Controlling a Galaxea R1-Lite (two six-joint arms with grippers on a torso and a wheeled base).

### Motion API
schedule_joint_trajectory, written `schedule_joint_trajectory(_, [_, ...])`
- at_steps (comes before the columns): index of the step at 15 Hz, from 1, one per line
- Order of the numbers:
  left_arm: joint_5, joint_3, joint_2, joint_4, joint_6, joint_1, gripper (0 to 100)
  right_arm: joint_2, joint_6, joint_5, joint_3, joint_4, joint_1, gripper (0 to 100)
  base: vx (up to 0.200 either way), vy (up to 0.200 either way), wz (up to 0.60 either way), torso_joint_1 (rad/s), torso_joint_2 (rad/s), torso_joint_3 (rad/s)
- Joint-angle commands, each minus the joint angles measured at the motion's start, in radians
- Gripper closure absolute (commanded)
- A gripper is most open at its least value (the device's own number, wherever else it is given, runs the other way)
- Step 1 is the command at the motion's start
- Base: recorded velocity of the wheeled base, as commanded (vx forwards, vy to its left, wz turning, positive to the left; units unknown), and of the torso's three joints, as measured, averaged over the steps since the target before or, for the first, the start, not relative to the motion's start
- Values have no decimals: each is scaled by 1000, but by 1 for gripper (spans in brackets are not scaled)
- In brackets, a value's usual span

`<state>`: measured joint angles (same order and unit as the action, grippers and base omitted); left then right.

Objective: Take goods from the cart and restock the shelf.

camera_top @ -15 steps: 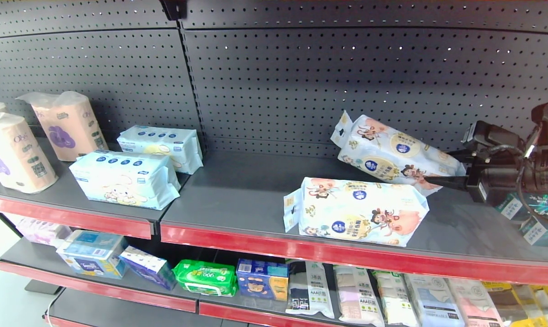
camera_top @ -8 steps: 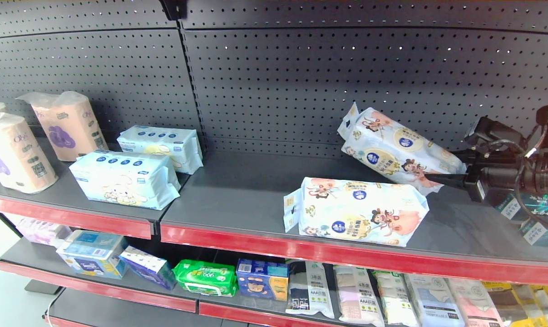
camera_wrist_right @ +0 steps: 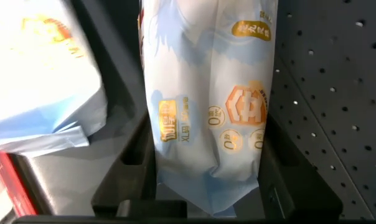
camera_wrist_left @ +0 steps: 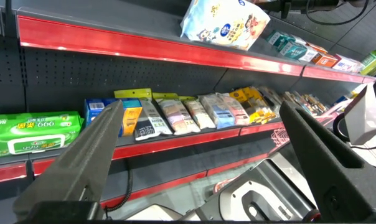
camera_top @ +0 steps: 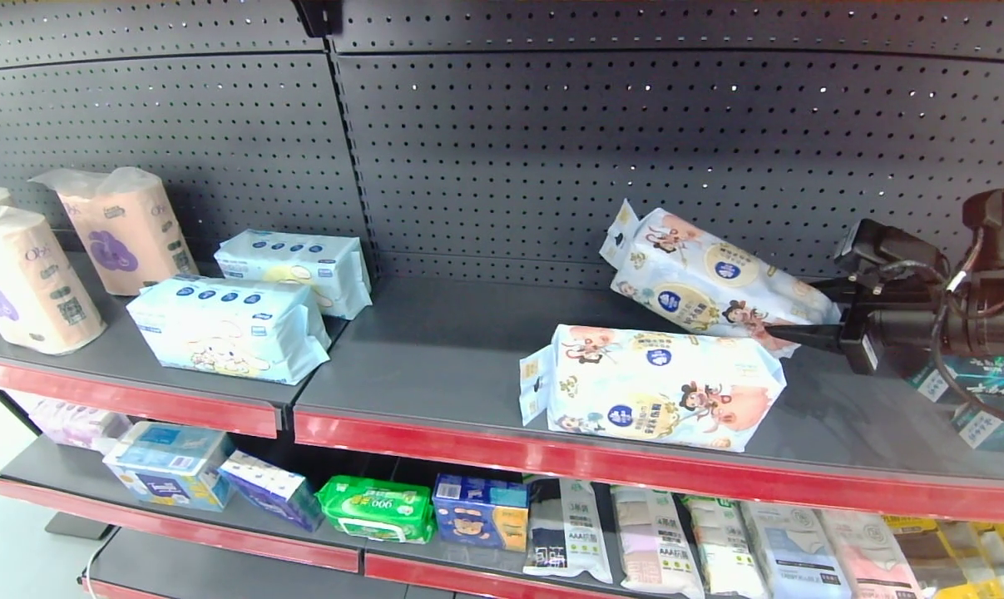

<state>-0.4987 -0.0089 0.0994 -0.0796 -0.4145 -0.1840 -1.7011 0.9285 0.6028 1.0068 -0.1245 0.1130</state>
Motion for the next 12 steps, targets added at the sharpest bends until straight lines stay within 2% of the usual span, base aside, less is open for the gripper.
schedule_joint_trajectory(1, [0, 0, 0, 0, 0, 0, 0, -12, 15, 0, -1, 0, -7, 100, 0, 0, 0, 0, 0, 0])
schedule_joint_trajectory(6, [0, 0, 0, 0, 0, 0, 0, -55, 73, 0, 1, 0, 2, 100, 0, 0, 0, 0, 0, 0])
schedule_joint_trajectory(12, [0, 0, 0, 0, 0, 0, 0, -66, 76, -12, 4, 0, -3, 100, 0, 0, 0, 0, 0, 0])
